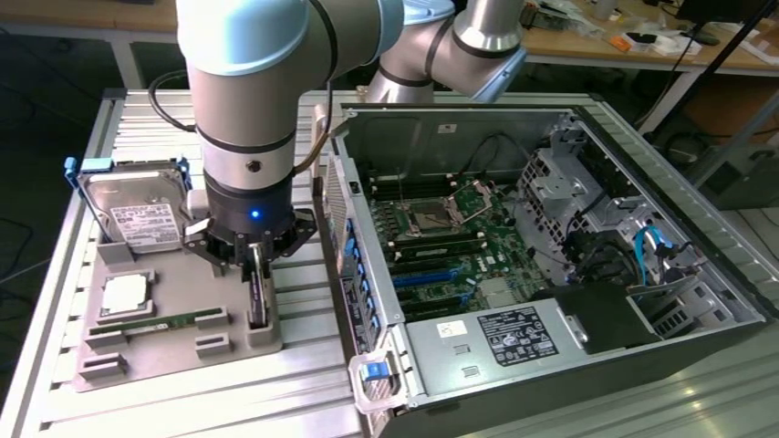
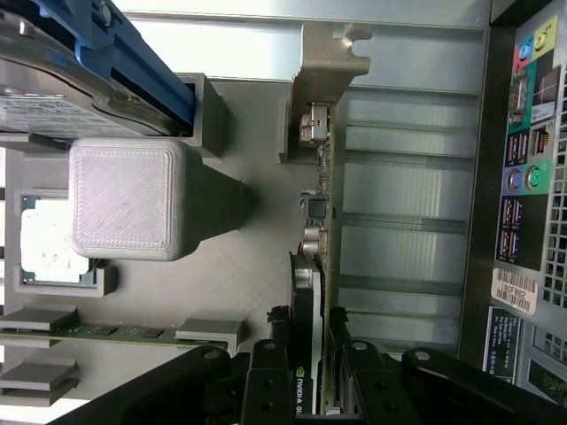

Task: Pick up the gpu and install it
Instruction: 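Pick up the gpu and move the gpu toward the slot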

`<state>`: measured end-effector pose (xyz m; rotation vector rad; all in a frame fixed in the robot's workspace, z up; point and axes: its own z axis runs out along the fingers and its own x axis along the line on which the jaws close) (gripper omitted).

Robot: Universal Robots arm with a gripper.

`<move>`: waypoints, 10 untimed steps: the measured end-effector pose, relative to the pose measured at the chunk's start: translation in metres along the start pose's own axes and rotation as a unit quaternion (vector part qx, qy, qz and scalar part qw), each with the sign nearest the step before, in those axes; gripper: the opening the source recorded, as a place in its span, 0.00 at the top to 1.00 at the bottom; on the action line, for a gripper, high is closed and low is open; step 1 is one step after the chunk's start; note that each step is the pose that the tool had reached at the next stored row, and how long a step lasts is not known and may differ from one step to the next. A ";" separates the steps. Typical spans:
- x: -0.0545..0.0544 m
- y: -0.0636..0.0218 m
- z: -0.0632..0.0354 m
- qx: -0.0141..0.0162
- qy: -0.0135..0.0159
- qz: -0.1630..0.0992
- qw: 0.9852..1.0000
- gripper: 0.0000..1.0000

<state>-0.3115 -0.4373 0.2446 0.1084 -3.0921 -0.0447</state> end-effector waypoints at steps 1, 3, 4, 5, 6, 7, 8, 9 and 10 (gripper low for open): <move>0.000 0.0000 0.0000 0.000 0.000 0.000 1.000 0.73; 0.000 0.0000 0.0000 0.000 0.000 0.000 1.000 0.73; 0.000 0.0000 0.0000 0.000 0.000 0.000 1.000 0.73; 0.000 0.0000 0.0000 0.000 0.000 0.000 1.000 0.73; 0.000 0.0000 0.0000 0.000 0.000 0.000 1.000 0.73; 0.000 0.0000 0.0000 0.000 0.000 0.000 1.000 0.73; 0.000 0.0000 0.0000 0.000 0.000 0.000 1.000 0.73; 0.000 0.0000 -0.0003 0.000 0.000 0.000 1.000 0.73; 0.000 0.0000 -0.0019 0.000 0.000 0.000 1.000 0.73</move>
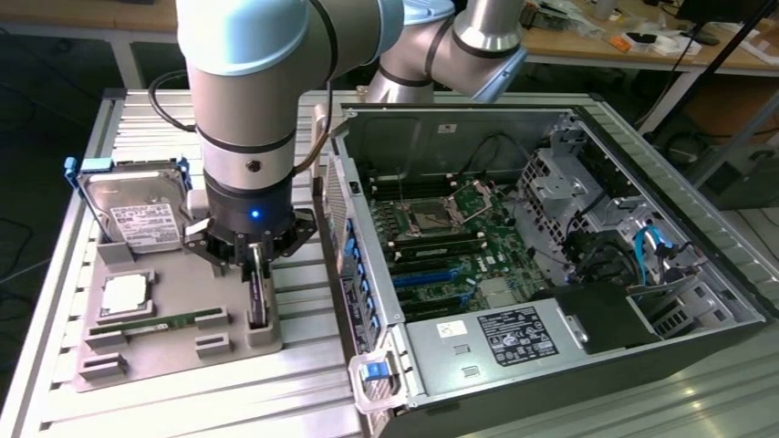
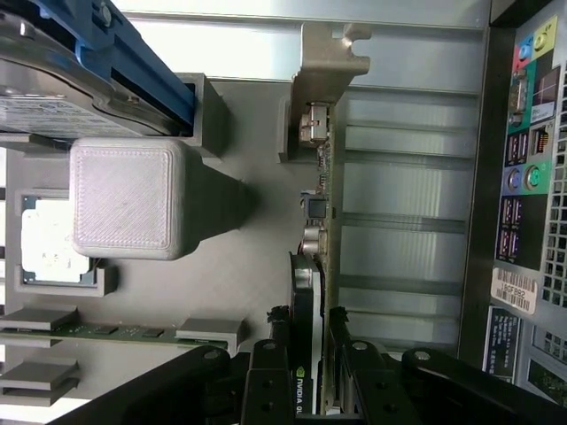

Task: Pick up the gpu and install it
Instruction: 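Pick up the gpu and move the gpu toward the slot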

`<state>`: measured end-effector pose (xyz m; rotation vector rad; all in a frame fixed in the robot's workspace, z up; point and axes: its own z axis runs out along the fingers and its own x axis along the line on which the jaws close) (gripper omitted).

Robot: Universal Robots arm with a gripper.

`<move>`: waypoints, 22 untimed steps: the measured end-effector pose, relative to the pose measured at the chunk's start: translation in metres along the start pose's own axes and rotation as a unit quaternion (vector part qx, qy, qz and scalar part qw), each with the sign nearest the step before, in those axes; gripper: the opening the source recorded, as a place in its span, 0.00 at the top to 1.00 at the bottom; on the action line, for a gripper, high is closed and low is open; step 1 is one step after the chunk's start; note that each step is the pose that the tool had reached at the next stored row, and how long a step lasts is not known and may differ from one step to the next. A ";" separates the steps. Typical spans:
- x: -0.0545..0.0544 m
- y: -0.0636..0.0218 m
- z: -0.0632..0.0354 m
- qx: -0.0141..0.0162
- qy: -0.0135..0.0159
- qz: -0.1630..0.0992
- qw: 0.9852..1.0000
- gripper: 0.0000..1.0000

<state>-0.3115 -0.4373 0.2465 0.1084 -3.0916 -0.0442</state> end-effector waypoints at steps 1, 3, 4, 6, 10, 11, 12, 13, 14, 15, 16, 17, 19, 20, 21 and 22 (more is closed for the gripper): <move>0.000 0.0000 -0.0017 0.000 0.000 0.000 1.000 0.73; 0.000 0.0002 -0.0075 0.000 0.000 0.000 1.000 0.73; 0.000 0.0004 -0.0116 0.000 0.000 0.000 1.000 0.73; 0.001 0.0006 -0.0210 0.000 0.000 0.000 1.000 0.73; 0.002 0.0012 -0.0377 0.000 0.000 0.000 1.000 0.73; 0.002 0.0013 -0.0414 0.000 0.000 0.000 1.000 0.73; 0.002 0.0014 -0.0455 0.000 0.000 0.000 1.000 0.73; 0.002 0.0014 -0.0468 0.000 0.000 0.000 1.000 0.73; 0.002 0.0014 -0.0468 0.000 0.000 0.000 1.000 0.73; 0.002 0.0015 -0.0468 0.000 0.000 0.000 1.000 0.73; 0.002 0.0014 -0.0468 0.000 0.000 0.000 1.000 0.73; 0.002 0.0015 -0.0468 0.000 0.000 0.000 1.000 0.73; 0.002 0.0015 -0.0468 0.000 0.000 0.000 1.000 0.73; 0.002 0.0014 -0.0469 0.000 0.000 0.000 1.000 0.73; 0.002 0.0014 -0.0469 0.000 0.000 0.000 1.000 0.73; 0.002 0.0014 -0.0469 0.000 0.000 0.000 1.000 0.73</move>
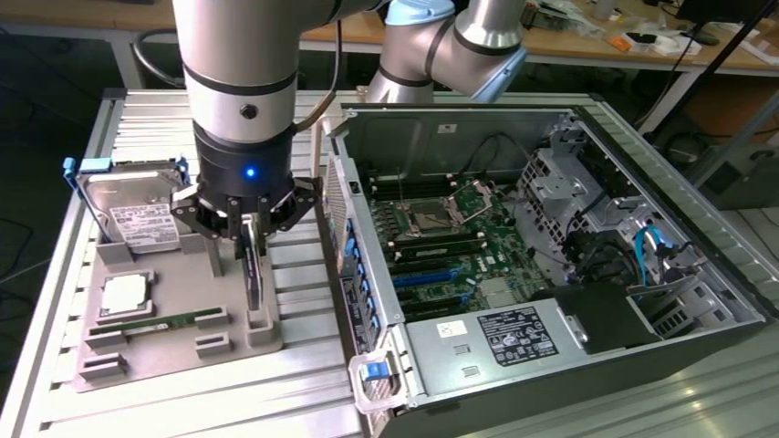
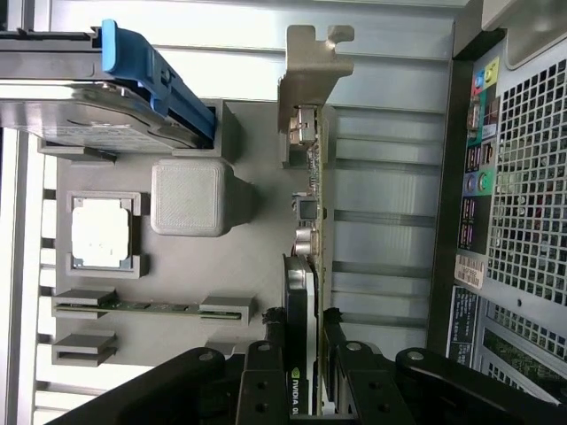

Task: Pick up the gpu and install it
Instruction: 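Pick up the gpu and move the gpu toward the slot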

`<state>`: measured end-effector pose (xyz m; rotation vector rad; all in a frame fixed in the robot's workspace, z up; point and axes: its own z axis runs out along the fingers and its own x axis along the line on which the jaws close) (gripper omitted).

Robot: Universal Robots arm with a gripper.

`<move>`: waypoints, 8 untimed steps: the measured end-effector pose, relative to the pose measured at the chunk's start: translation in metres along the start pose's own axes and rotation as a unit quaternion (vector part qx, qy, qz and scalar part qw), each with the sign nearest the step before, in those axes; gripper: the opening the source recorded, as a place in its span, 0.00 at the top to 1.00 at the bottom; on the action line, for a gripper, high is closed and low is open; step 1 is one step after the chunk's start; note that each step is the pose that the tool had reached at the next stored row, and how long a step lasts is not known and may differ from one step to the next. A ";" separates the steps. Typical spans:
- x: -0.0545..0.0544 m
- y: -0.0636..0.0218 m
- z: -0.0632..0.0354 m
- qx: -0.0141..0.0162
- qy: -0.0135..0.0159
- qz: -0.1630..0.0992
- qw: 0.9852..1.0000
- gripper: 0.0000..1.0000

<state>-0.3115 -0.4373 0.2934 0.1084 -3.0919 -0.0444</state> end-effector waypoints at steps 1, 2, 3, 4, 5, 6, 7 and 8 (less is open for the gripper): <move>0.000 0.0000 0.0000 0.000 0.000 0.000 1.000 0.73; 0.000 0.0000 0.0000 0.000 0.000 0.000 1.000 0.73; 0.000 0.0000 0.0000 0.000 0.000 0.000 1.000 0.73; 0.000 0.0000 0.0000 0.000 0.000 0.000 1.000 0.73; 0.000 0.0000 0.0000 0.000 0.000 0.000 1.000 0.73; 0.000 0.0000 -0.0011 0.000 0.000 0.000 1.000 0.73; 0.000 0.0001 -0.0031 0.000 0.000 0.000 1.000 0.73; 0.000 0.0002 -0.0055 0.000 0.000 0.000 1.000 0.73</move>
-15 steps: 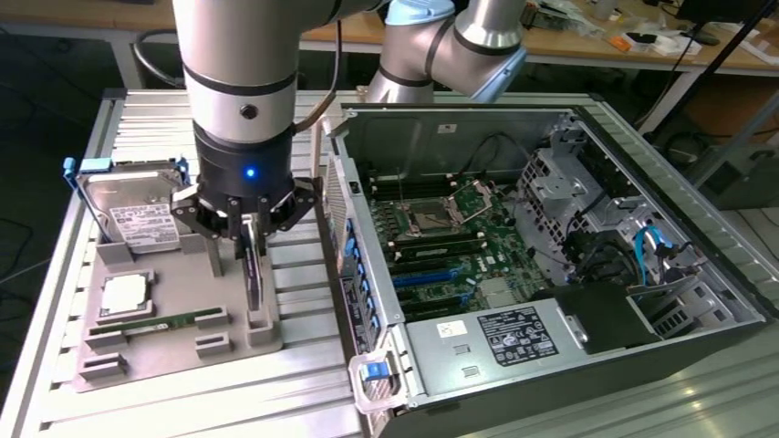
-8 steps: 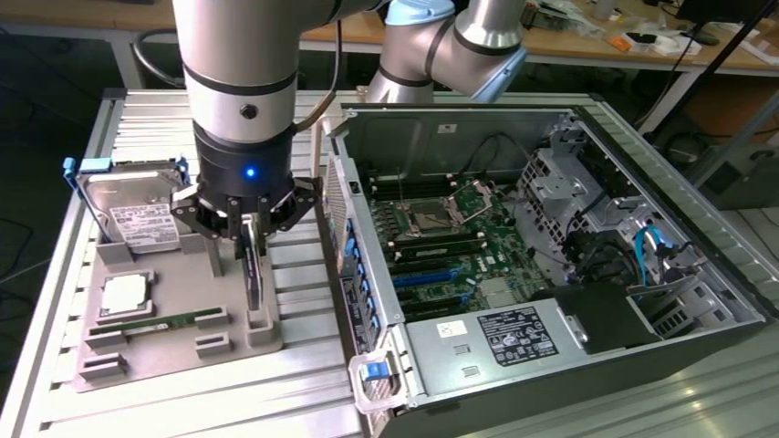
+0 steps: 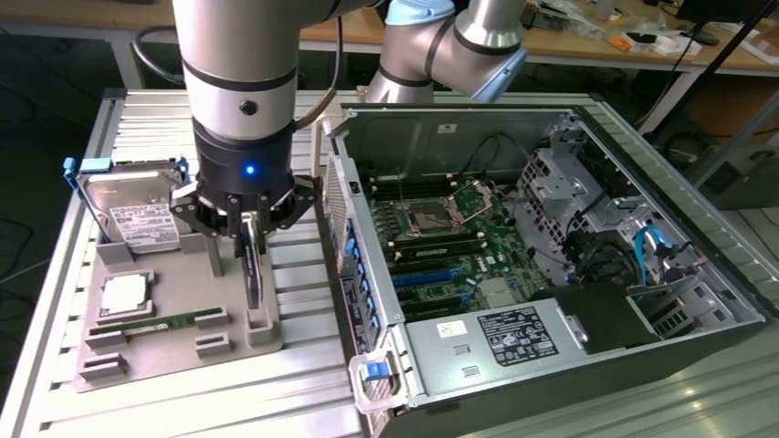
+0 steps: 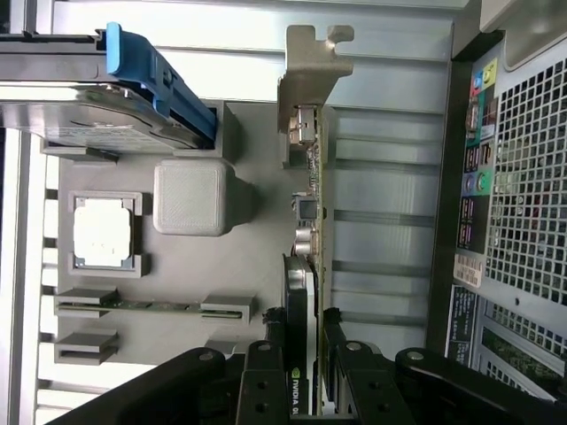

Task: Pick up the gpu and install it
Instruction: 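Pick up the gpu and move the gpu toward the slot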

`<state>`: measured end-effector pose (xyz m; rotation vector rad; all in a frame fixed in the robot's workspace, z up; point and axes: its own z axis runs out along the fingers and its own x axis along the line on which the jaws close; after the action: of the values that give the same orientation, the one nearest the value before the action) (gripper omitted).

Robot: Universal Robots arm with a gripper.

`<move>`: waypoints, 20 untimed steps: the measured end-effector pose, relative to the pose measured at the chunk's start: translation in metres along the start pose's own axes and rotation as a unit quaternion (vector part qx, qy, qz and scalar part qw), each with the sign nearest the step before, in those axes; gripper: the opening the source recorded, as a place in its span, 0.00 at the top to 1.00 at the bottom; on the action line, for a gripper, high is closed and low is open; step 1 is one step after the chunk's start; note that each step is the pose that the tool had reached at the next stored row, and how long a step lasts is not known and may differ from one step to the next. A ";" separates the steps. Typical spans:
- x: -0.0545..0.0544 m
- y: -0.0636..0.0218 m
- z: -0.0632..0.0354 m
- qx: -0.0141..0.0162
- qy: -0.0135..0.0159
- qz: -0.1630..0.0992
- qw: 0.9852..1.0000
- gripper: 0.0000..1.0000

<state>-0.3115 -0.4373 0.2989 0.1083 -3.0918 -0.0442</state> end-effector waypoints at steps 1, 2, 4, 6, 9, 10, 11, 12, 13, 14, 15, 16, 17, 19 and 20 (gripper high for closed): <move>0.000 0.0001 -0.0035 0.000 0.000 0.000 1.000 0.73; 0.000 0.0002 -0.0067 0.000 0.000 0.000 1.000 0.73; 0.001 0.0004 -0.0139 0.000 0.000 0.000 1.000 0.73; 0.001 0.0006 -0.0195 0.000 0.000 0.000 1.000 0.73; 0.001 0.0008 -0.0258 0.000 0.000 0.000 1.000 0.73; 0.001 0.0008 -0.0273 0.000 0.000 0.000 1.000 0.73; 0.001 0.0009 -0.0292 0.000 0.000 0.001 1.000 0.73; 0.001 0.0009 -0.0310 0.000 0.000 0.001 1.000 0.73; 0.002 0.0010 -0.0328 0.000 0.000 0.001 1.000 0.73; 0.002 0.0010 -0.0346 0.000 0.000 0.001 1.000 0.73; 0.002 0.0011 -0.0367 0.000 0.000 0.001 1.000 0.73; 0.002 0.0012 -0.0392 0.000 0.000 0.001 1.000 0.73; 0.002 0.0013 -0.0423 0.000 0.000 0.001 1.000 0.73; 0.002 0.0015 -0.0502 0.000 0.000 0.001 1.000 0.73; 0.003 0.0018 -0.0586 0.000 0.000 0.001 1.000 0.73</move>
<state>-0.3115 -0.4373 0.3576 0.1058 -3.0920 -0.0446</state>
